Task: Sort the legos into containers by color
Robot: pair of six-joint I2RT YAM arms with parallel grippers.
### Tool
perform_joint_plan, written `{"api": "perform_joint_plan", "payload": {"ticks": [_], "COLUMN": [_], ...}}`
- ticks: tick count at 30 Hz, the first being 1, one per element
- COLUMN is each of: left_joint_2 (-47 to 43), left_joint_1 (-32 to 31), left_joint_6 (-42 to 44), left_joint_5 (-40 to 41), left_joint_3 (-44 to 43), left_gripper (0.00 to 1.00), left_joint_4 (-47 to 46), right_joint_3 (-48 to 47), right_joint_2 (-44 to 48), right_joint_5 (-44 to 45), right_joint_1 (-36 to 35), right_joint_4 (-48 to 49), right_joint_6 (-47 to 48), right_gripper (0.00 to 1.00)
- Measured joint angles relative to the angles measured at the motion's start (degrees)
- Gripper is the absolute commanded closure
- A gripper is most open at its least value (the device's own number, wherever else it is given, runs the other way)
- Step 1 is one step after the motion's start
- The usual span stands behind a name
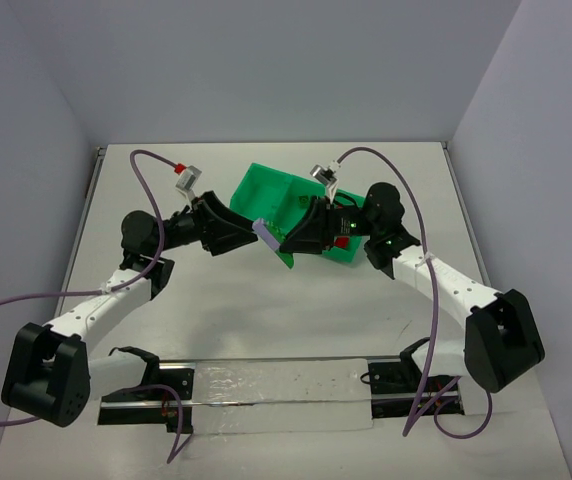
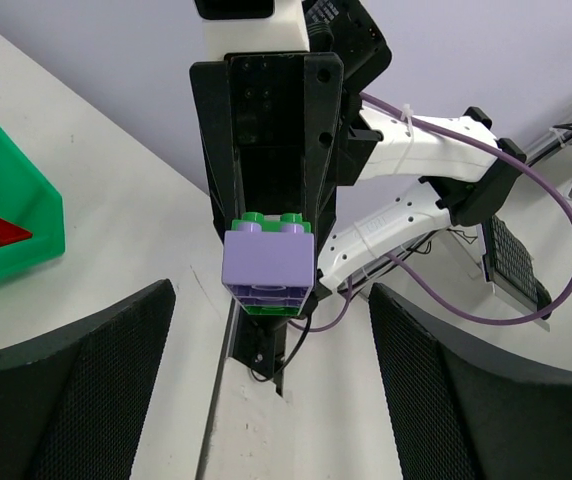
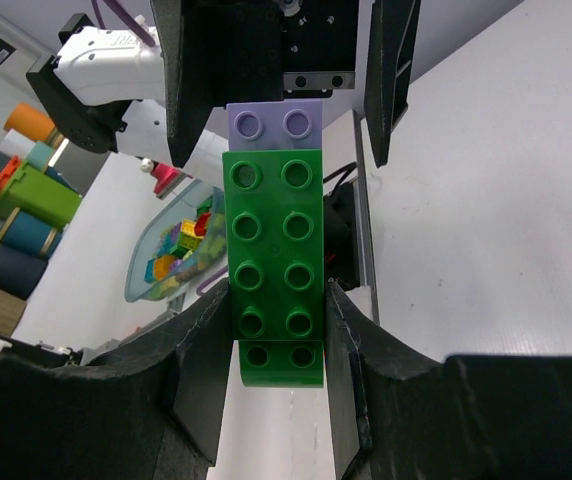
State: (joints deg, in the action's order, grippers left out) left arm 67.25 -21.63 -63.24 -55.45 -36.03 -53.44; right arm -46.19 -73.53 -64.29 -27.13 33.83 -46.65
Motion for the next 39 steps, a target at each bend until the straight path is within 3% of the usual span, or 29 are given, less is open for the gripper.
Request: {"api": "perform_joint_plan", "payload": {"ticks": [12, 20, 23, 32, 39], "left_joint_2": [0.7, 0.7, 0.7, -0.1, -0.7], "left_joint_1": [0.0, 0.1, 0.2, 0.4, 0.4], "left_joint_6": [-1.2, -0.6, -0.4, 0.5, 0.7], "left_joint_5": [0.0, 0.1, 0.3, 1.6, 3.2], "left_joint_3": [0.0, -0.1, -0.1, -0.1, -0.1], "left_gripper": [0.29, 0.74, 0.99, 1.00, 1.00], "left_joint_4": [-1.7, -0.6, -0.2, 1.6, 1.8], "right_joint_3": [-0.3, -0.6, -0.7, -0.7, 1.2], "right_joint_2": [-0.9, -1.3, -1.3, -1.4, -1.7], "right_joint_5": [0.2, 0.3, 0.4, 1.7, 3.1], "right_joint_1": [-1.6, -2.0, -2.0, -1.6, 0.3], "right_joint_4": [-2.7, -3.4, -3.4, -2.1, 6.9], "right_joint_6": [1.8, 2.2, 2.2, 0.1, -7.9], "right_gripper": [0.85, 0.85, 0.86, 0.88, 0.89]}}
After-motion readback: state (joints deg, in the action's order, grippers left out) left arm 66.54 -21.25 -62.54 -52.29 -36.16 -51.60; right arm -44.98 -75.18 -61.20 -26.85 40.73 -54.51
